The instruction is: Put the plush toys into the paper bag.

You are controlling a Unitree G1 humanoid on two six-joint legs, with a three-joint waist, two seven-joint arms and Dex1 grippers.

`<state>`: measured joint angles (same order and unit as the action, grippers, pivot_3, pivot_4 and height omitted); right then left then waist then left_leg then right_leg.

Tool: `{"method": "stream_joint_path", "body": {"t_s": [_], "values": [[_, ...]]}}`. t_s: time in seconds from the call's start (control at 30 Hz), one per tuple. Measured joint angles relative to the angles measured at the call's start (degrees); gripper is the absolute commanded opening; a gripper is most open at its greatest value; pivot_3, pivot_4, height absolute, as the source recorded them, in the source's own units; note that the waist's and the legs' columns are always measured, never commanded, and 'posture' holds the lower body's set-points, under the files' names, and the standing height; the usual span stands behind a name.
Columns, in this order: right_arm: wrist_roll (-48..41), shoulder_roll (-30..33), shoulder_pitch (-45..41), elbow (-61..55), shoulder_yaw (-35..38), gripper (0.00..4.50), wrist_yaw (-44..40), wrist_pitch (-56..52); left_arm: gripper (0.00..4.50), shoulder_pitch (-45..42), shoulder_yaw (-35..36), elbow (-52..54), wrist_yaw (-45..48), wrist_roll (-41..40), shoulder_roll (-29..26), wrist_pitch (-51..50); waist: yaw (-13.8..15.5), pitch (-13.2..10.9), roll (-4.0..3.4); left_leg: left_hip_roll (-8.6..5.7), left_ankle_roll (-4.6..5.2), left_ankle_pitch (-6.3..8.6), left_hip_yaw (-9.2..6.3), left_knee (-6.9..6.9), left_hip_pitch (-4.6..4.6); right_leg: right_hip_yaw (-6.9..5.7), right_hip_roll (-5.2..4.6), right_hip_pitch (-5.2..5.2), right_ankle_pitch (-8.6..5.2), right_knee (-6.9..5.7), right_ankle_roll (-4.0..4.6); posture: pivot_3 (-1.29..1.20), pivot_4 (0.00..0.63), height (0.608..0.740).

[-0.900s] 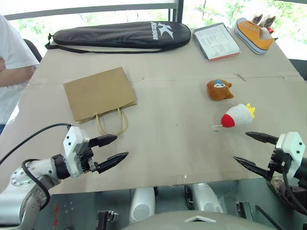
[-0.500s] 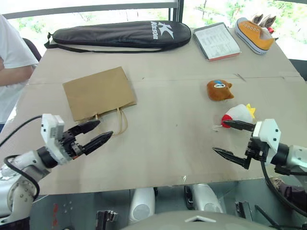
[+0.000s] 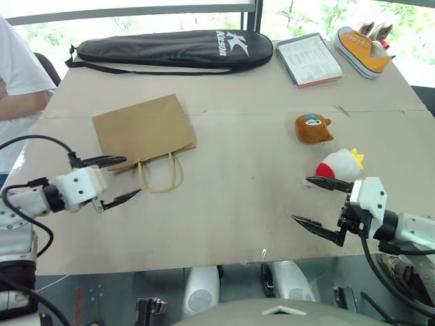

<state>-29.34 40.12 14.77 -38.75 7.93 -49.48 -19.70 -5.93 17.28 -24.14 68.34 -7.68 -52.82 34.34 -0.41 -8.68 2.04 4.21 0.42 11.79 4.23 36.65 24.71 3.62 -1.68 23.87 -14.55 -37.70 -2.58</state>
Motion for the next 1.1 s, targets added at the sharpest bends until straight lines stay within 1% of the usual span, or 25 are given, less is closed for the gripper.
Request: {"method": "stream_joint_path", "body": {"t_s": [0.03, 0.1, 0.13, 0.17, 0.2, 0.23, 0.27, 0.3, 0.33, 0.43, 0.47, 0.57, 0.6, 0.67, 0.77, 0.8, 0.9, 0.97, 1.0, 1.1], "values": [[0.58, -0.22, 0.71, 0.03, -0.06, 4.50, 0.09, 0.71, 3.48, -3.23, -2.39, -2.23, -0.86, 1.73, 0.62, 1.67, 0.12, 0.01, 0.00, -0.01, 0.01, -0.01, 0.07, 0.04, 0.00, -0.10, 0.06, -0.03, 0.00, -0.05, -0.01, 0.00, 0.150, 0.740], [1.12, -0.76, 0.79, 0.02, -0.15, 4.50, 0.27, 1.45, 2.69, -4.91, -4.21, -2.99, -1.19, 2.03, 1.37, 2.38, 0.02, 0.02, 0.02, 0.05, 0.01, -0.01, 0.07, 0.12, 0.01, -0.12, 0.13, -0.04, 0.00, -0.10, -0.02, 0.00, 0.150, 0.740], [1.45, -1.29, 0.90, 0.01, -0.16, 4.50, 0.89, 2.07, 2.40, -5.40, -5.31, -2.99, -0.66, 1.27, 1.88, 2.09, -0.35, 0.03, 0.04, 0.09, 0.01, -0.01, 0.07, 0.12, 0.00, -0.11, 0.20, -0.04, 0.00, -0.13, -0.03, 0.00, 0.150, 0.740], [1.64, -1.57, 1.02, -0.01, -0.16, 4.50, 1.21, 2.31, 2.00, -5.39, -5.63, -2.81, -0.21, 0.46, 2.08, 1.65, -0.50, 0.03, 0.04, 0.12, 0.01, -0.01, 0.07, 0.12, -0.01, -0.09, 0.24, -0.03, 0.00, -0.13, -0.03, 0.00, 0.150, 0.740], [2.16, -2.43, 0.98, -0.03, -0.27, 4.50, 1.98, 2.53, 1.67, -5.00, -6.06, -1.67, 1.04, -1.89, 2.55, -0.43, -0.66, 0.03, 0.04, 0.18, 0.01, -0.01, 0.06, 0.12, -0.01, -0.09, 0.31, -0.03, -0.01, -0.16, -0.03, 0.00, 0.150, 0.740], [3.10, -3.54, 0.45, -0.08, -0.79, 4.50, 3.50, 2.72, 1.10, -3.90, -6.28, 0.83, 2.47, -5.50, 2.98, -4.51, -0.77, 0.03, 0.04, 0.27, 0.01, -0.01, 0.05, 0.12, -0.03, -0.09, 0.40, -0.03, -0.01, -0.18, -0.04, 0.00, 0.150, 0.740], [3.69, -4.23, 0.02, -0.11, -1.08, 4.50, 4.35, 2.88, 0.67, -3.38, -6.55, 2.20, 3.16, -7.27, 3.16, -6.82, -0.74, 0.03, 0.04, 0.32, 0.01, -0.01, 0.02, 0.13, -0.03, -0.10, 0.46, -0.03, -0.01, -0.23, -0.04, 0.00, 0.150, 0.740], [5.43, -4.73, -0.89, -0.40, -1.86, 4.50, 6.17, 2.89, 0.18, -1.51, -6.46, 6.42, 3.52, -11.84, 3.14, -14.05, -0.74, 0.03, 0.03, 0.42, 0.01, -0.01, 0.00, 0.16, -0.04, -0.10, 0.57, -0.01, -0.01, -0.26, -0.03, 0.00, 0.150, 0.740], [6.72, -5.03, -2.05, -0.67, -2.74, 4.50, 7.63, 2.72, 0.08, -0.11, -6.48, 10.55, 3.61, -15.95, 3.10, -21.07, -0.64, 0.02, 0.03, 0.43, 0.00, -0.01, -0.03, 0.18, -0.06, -0.13, 0.59, -0.01, -0.02, -0.30, -0.03, 0.00, 0.150, 0.740], [7.58, -5.98, -5.67, -0.87, -5.08, 4.50, 9.99, 0.56, 0.08, 3.01, -6.02, 22.89, 0.71, -28.24, 2.46, -40.31, -0.54, 0.01, 0.01, 0.49, -0.01, -0.02, -0.06, 0.25, -0.06, -0.15, 0.62, -0.03, -0.02, -0.33, -0.03, 0.00, 0.150, 0.740], [7.20, -7.09, -7.84, -0.62, -6.23, 3.97, 10.54, -0.78, 0.00, 3.55, -5.53, 26.77, -1.24, -32.97, 2.40, -46.48, -0.53, 0.01, 0.00, 0.49, -0.01, -0.02, -0.06, 0.28, -0.06, -0.14, 0.62, -0.03, -0.02, -0.33, -0.03, 0.00, 0.150, 0.740], [6.85, -10.82, -16.50, 2.22, -10.57, 2.95, 12.46, -3.98, 0.00, 3.21, -3.36, 35.85, -7.72, -44.55, 2.43, -59.94, -0.60, -0.02, -0.03, 0.51, 0.00, -0.02, -0.05, 0.42, -0.05, -0.12, 0.65, -0.06, -0.01, -0.35, -0.04, 0.00, 0.150, 0.740], [6.98, -11.93, -19.04, 3.37, -12.14, 2.42, 12.86, -4.69, 0.00, 3.15, -2.42, 37.94, -9.52, -46.80, 2.49, -62.67, -0.60, -0.02, -0.03, 0.50, 0.00, -0.02, -0.05, 0.42, -0.08, -0.12, 0.66, -0.08, -0.01, -0.35, -0.04, 0.00, 0.150, 0.740], [7.56, -14.50, -23.61, 6.30, -15.56, 1.65, 13.15, -5.68, 0.00, 3.28, -1.04, 40.52, -12.70, -49.32, 2.98, -66.24, -0.60, -0.03, -0.06, 0.50, 0.00, -0.02, -0.07, 0.42, -0.08, -0.12, 0.69, -0.09, 0.00, -0.35, -0.02, 0.00, 0.150, 0.740], [9.15, -17.89, -30.79, 12.33, -21.51, 0.14, 11.73, -5.96, 0.00, 3.91, 0.27, 43.40, -17.40, -51.87, 5.23, -69.72, -0.56, -0.04, -0.07, 0.49, 0.00, -0.02, -0.07, 0.41, -0.03, -0.12, 0.71, -0.06, 0.00, -0.34, -0.01, 0.00, 0.150, 0.740], [9.80, -19.32, -33.03, 14.93, -23.47, 0.05, 10.76, -5.40, 0.00, 4.06, 0.53, 44.24, -18.96, -52.52, 6.02, -70.55, -0.51, -0.04, -0.06, 0.49, 0.00, -0.02, -0.09, 0.42, -0.05, -0.13, 0.72, -0.08, 0.00, -0.34, -0.01, 0.00, 0.150, 0.740], [11.94, -24.81, -38.94, 25.00, -28.67, 0.05, 8.01, -2.38, 0.00, 3.99, 0.73, 46.90, -24.01, -53.95, 9.36, -71.85, -0.44, -0.04, -0.06, 0.49, 0.00, -0.02, -0.10, 0.42, -0.03, -0.15, 0.72, -0.08, 0.00, -0.34, 0.00, 0.00, 0.150, 0.740], [13.45, -27.32, -40.47, 29.93, -31.61, 0.05, 6.73, -0.39, 0.00, 3.99, 0.78, 48.60, -26.34, -55.52, 10.45, -72.81, -0.31, -0.03, -0.06, 0.49, 0.00, -0.02, -0.13, 0.42, 0.00, -0.16, 0.72, -0.08, 0.01, -0.33, 0.00, 0.00, 0.150, 0.740], [14.59, -29.24, -41.32, 34.13, -32.90, 0.05, 6.04, 1.55, 0.00, 3.99, 1.30, 49.64, -28.04, -56.47, 10.77, -73.39, -0.34, -0.03, -0.05, 0.49, -0.01, -0.02, -0.12, 0.42, 0.01, -0.16, 0.72, -0.08, 0.01, -0.33, -0.01, 0.00, 0.150, 0.740], [15.88, -31.41, -42.71, 40.12, -34.02, 0.05, 5.33, 3.87, 0.00, 4.34, 2.72, 51.04, -29.81, -57.87, 10.88, -74.02, -0.40, -0.01, -0.01, 0.46, -0.01, -0.02, -0.10, 0.43, -0.03, -0.15, 0.70, -0.09, 0.02, -0.34, -0.01, 0.00, 0.150, 0.740]]}}
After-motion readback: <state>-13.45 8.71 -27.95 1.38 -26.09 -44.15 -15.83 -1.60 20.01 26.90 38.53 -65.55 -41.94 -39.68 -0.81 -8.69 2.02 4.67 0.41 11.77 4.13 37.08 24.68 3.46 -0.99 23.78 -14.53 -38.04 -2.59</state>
